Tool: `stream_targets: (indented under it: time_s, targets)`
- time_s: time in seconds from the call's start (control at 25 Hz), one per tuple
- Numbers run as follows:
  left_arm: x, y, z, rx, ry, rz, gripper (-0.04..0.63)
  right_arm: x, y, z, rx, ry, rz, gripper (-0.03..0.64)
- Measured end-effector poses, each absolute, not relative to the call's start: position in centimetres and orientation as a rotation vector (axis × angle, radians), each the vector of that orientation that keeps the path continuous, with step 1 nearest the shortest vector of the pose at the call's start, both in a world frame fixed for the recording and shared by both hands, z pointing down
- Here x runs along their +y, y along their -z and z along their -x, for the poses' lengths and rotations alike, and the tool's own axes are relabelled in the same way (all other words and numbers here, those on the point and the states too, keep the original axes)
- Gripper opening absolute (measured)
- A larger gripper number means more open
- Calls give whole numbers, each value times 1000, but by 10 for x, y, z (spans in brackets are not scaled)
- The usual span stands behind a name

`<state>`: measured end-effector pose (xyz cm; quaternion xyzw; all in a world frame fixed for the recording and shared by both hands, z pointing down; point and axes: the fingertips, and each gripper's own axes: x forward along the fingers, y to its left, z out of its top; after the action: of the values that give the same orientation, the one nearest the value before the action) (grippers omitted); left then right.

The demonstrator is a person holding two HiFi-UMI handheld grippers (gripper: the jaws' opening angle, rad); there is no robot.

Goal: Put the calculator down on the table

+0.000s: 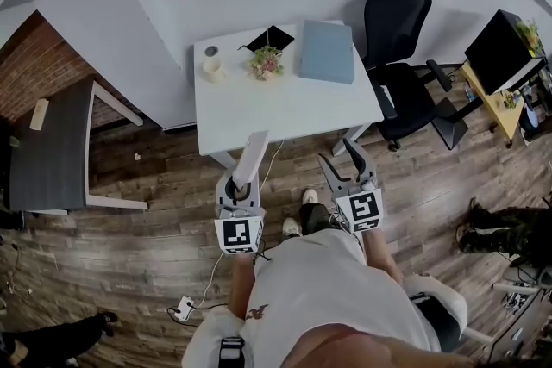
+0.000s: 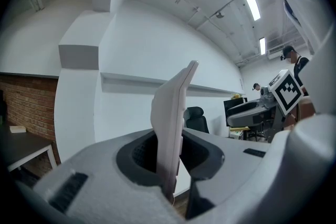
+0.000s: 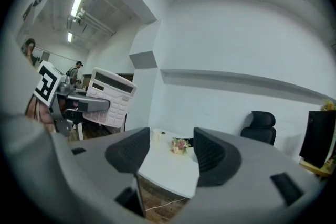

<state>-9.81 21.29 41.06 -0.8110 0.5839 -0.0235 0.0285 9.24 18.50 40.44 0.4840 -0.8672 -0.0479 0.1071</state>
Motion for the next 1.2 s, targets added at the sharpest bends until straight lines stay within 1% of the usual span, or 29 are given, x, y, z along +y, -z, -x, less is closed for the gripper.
stream_targets:
  time_s: [0.44,1.2]
  targets:
    - [177,-414,101,1812,80,2495,81,147,-409,-89,-2566,123,-1410,259]
    - [70,-414,95,1891,98,2459,81,32,-415,-92,-2610,91,-1331,250]
